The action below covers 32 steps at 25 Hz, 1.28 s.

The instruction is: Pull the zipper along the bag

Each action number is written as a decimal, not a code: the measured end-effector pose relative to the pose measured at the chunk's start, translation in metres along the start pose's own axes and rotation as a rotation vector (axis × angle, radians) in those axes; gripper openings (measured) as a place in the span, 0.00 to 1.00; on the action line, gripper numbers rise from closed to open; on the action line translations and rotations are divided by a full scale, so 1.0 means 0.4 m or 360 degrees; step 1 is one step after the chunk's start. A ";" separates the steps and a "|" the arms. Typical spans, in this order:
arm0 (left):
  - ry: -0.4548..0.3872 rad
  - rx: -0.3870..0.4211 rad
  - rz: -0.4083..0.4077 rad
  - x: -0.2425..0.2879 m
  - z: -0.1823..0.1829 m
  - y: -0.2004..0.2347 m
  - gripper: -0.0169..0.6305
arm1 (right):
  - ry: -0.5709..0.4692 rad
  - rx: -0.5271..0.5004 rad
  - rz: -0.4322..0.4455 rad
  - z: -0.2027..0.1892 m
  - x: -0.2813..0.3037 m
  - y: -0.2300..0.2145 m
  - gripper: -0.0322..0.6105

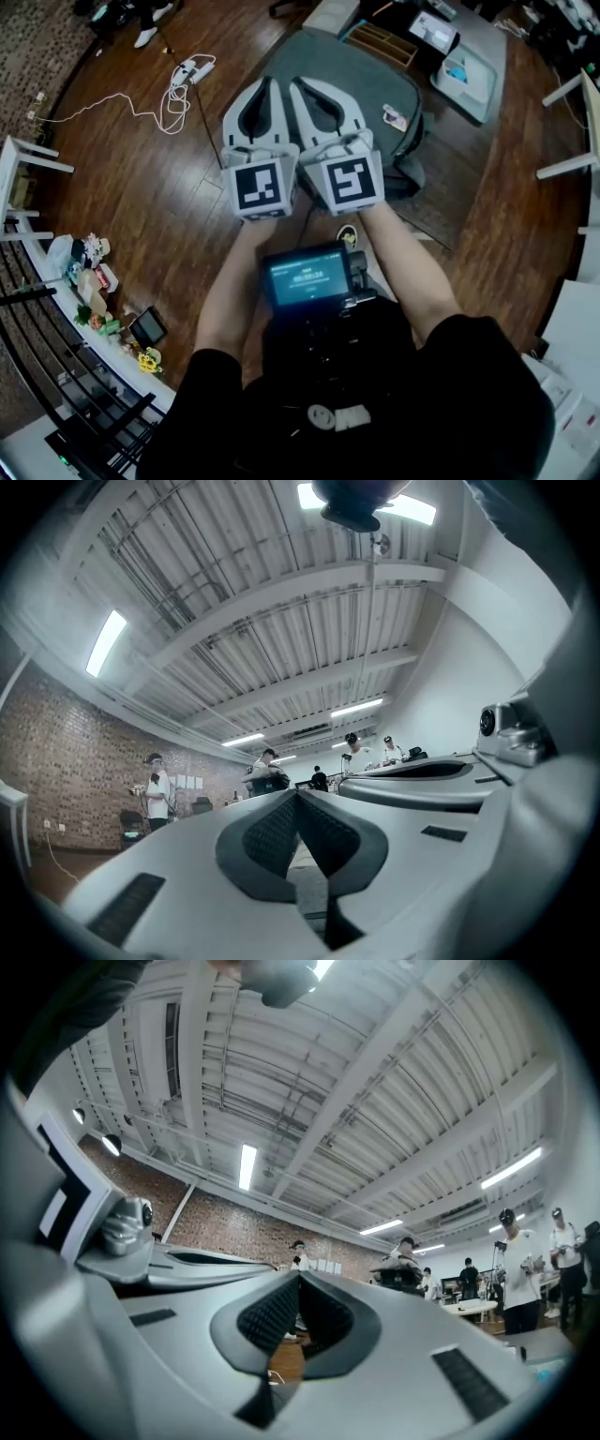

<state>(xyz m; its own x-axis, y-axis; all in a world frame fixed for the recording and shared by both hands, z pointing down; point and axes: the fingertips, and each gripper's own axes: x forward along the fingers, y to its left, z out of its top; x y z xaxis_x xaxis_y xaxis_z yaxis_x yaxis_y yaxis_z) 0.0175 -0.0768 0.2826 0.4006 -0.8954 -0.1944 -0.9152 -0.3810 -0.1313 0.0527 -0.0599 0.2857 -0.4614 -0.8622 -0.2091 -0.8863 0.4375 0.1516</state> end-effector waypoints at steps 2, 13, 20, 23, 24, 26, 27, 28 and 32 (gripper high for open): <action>-0.0008 0.0004 -0.0010 -0.047 0.017 0.002 0.03 | -0.0003 -0.0010 -0.0008 0.019 -0.028 0.037 0.06; -0.0036 -0.0092 -0.0059 -0.253 0.077 -0.040 0.03 | 0.0041 -0.0081 -0.0041 0.094 -0.194 0.172 0.06; -0.0037 -0.0073 -0.0045 -0.294 0.113 -0.148 0.03 | 0.0045 -0.0058 -0.0025 0.117 -0.303 0.132 0.06; -0.0030 -0.0082 -0.0026 -0.296 0.117 -0.167 0.03 | 0.0036 -0.0070 0.0004 0.124 -0.318 0.122 0.06; -0.0027 -0.0082 -0.0022 -0.297 0.119 -0.170 0.03 | 0.0035 -0.0067 0.0014 0.126 -0.320 0.122 0.06; -0.0019 -0.0072 -0.0019 -0.299 0.123 -0.174 0.03 | 0.0036 -0.0053 0.0021 0.130 -0.324 0.120 0.06; -0.0016 -0.0068 -0.0020 -0.299 0.124 -0.178 0.03 | 0.0037 -0.0046 0.0019 0.130 -0.327 0.118 0.06; -0.0013 -0.0068 -0.0023 -0.300 0.124 -0.182 0.03 | 0.0040 -0.0041 0.0017 0.130 -0.331 0.116 0.06; -0.0006 -0.0071 -0.0027 -0.301 0.119 -0.181 0.03 | 0.0052 -0.0021 0.0023 0.120 -0.331 0.120 0.06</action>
<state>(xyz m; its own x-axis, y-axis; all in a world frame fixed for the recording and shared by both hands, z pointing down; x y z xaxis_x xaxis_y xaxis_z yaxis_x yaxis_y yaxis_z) 0.0376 0.0695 0.2694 0.4162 -0.8878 -0.1965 -0.9093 -0.4061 -0.0912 0.0691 0.0875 0.2742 -0.4726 -0.8638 -0.1748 -0.8788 0.4470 0.1671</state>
